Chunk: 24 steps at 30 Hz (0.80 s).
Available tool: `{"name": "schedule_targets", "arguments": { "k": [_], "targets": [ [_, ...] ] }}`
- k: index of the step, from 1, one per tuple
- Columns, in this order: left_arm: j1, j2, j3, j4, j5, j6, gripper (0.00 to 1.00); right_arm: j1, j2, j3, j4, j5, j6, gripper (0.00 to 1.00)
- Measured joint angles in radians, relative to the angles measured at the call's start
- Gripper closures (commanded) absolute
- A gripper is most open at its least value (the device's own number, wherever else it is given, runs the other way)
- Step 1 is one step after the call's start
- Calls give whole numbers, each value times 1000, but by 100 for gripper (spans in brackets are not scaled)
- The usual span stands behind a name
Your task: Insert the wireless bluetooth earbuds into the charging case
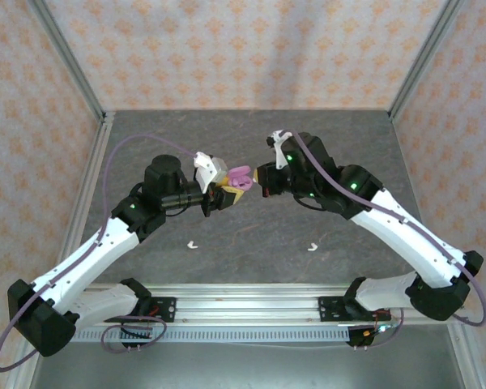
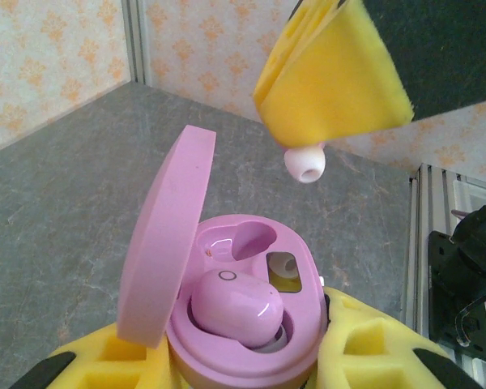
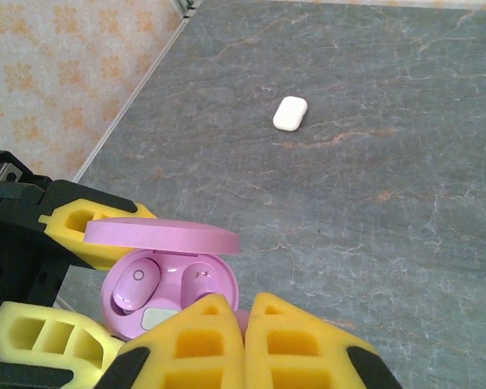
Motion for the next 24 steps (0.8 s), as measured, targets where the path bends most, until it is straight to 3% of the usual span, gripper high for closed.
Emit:
{"name": "schedule_targets", "arguments": {
  "k": [24],
  "targets": [
    [-7, 0, 15, 4, -7, 0, 93, 41, 109, 113, -72, 65, -71, 95]
  ]
}}
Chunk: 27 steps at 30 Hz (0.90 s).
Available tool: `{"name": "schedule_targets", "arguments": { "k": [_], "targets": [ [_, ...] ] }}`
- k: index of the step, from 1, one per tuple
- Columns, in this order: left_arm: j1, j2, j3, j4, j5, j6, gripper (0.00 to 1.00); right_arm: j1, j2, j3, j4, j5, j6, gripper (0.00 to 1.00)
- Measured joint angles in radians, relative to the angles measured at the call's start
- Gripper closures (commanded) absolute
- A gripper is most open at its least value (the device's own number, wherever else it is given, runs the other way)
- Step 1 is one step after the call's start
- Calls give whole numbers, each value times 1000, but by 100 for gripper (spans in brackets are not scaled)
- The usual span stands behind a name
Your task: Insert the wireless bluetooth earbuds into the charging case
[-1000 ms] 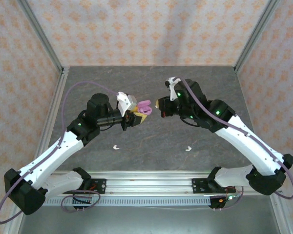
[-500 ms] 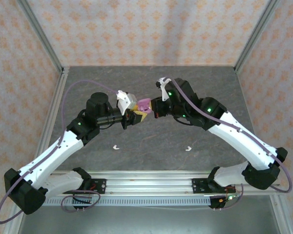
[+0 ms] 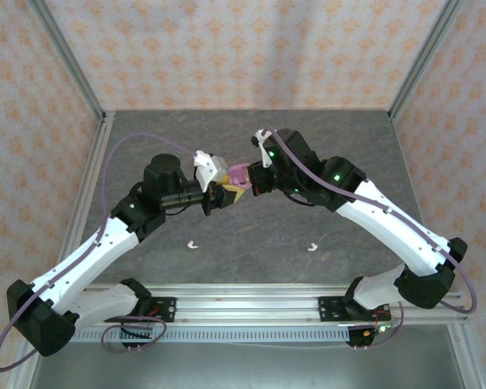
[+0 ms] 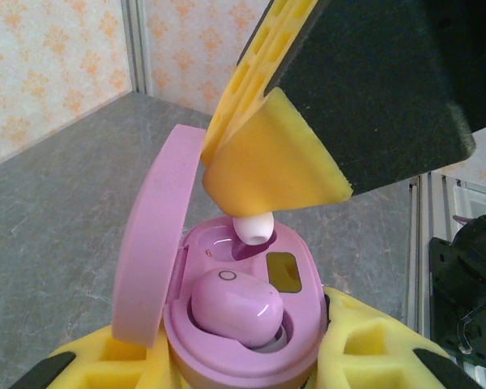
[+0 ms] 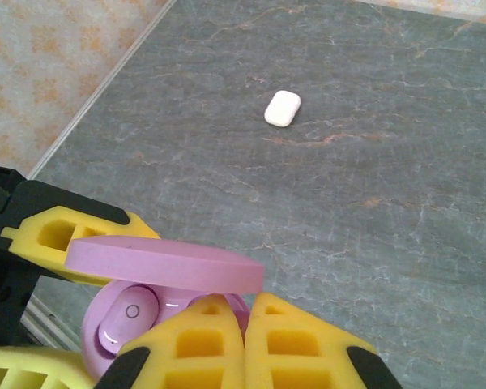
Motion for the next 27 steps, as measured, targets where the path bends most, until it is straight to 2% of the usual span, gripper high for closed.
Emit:
{"name": "schedule_targets", "arguments": {
  "k": [16, 27],
  "targets": [
    [0, 0, 0, -7, -5, 0, 93, 6, 44, 55, -68, 18, -23, 92],
    [0, 0, 0, -7, -15, 0, 93, 7, 56, 72, -83, -4, -29, 82]
  ]
}}
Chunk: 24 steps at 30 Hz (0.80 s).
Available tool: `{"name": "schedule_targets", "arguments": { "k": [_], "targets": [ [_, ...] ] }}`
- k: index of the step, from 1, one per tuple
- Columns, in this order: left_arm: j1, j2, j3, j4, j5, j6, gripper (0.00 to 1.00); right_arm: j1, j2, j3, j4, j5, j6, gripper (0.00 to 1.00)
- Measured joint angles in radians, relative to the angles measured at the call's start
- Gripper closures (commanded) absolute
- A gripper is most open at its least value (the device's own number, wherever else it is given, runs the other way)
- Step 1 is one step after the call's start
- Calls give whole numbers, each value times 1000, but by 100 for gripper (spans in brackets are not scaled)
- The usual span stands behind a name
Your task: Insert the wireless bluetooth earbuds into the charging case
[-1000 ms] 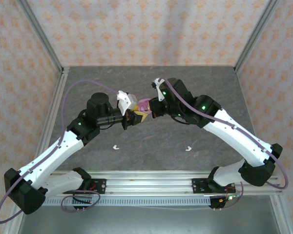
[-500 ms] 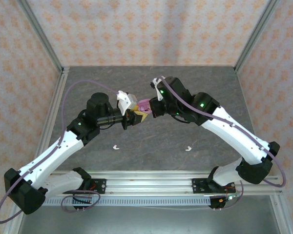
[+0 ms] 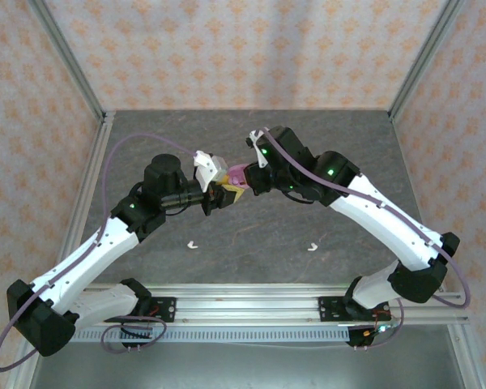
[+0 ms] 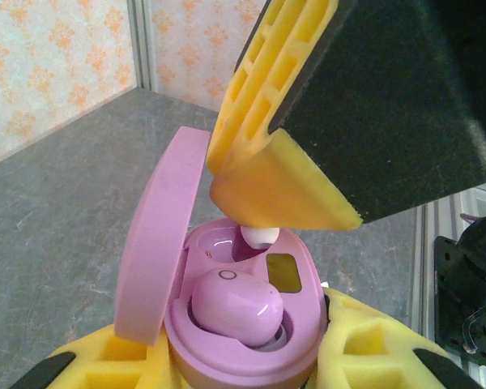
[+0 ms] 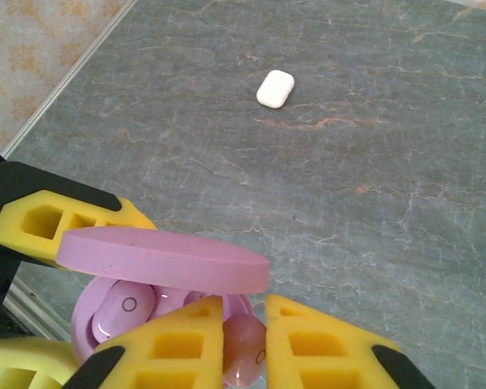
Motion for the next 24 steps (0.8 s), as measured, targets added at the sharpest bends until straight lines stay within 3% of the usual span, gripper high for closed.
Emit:
{"name": "schedule_targets", "arguments": {
  "k": [24],
  "targets": [
    [0, -19, 0, 0, -3, 0, 93, 2, 1, 8, 0, -58, 49, 65]
  ]
}}
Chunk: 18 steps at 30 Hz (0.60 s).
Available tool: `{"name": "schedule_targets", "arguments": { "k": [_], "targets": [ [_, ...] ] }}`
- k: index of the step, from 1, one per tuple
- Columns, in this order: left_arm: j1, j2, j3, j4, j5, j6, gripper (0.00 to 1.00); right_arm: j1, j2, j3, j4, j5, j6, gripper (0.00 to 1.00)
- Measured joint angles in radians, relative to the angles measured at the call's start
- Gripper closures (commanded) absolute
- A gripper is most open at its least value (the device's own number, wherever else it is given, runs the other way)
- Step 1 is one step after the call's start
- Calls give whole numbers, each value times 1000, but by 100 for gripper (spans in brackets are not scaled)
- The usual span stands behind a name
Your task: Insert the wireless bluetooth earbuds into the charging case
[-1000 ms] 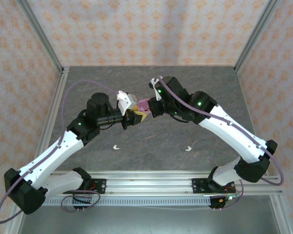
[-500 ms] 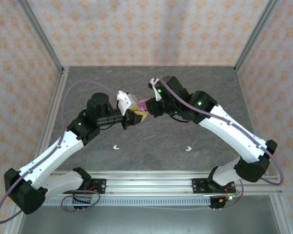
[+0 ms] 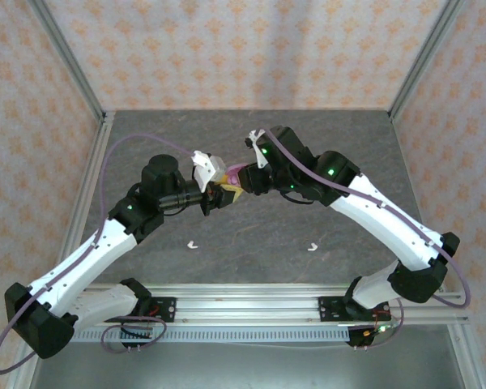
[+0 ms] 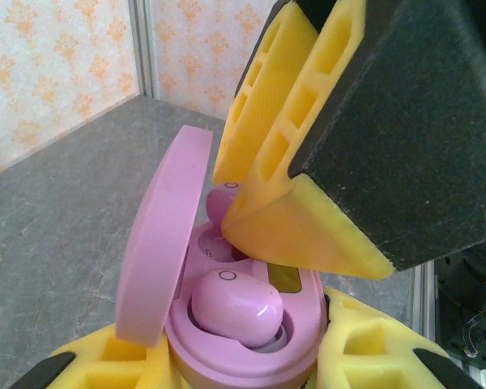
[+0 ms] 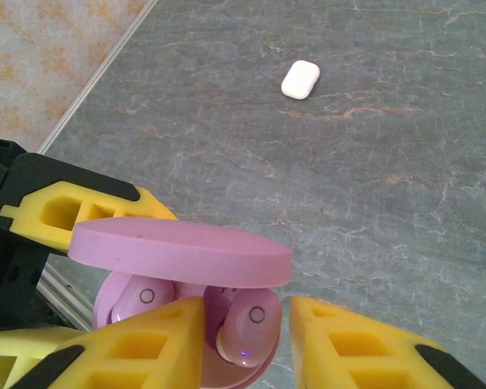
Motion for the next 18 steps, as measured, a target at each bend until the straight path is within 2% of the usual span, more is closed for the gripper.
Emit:
{"name": "schedule_targets", "arguments": {
  "k": [18],
  "targets": [
    [0, -5, 0, 0, 0, 0, 93, -1, -47, 3, 48, -52, 63, 60]
  ]
}}
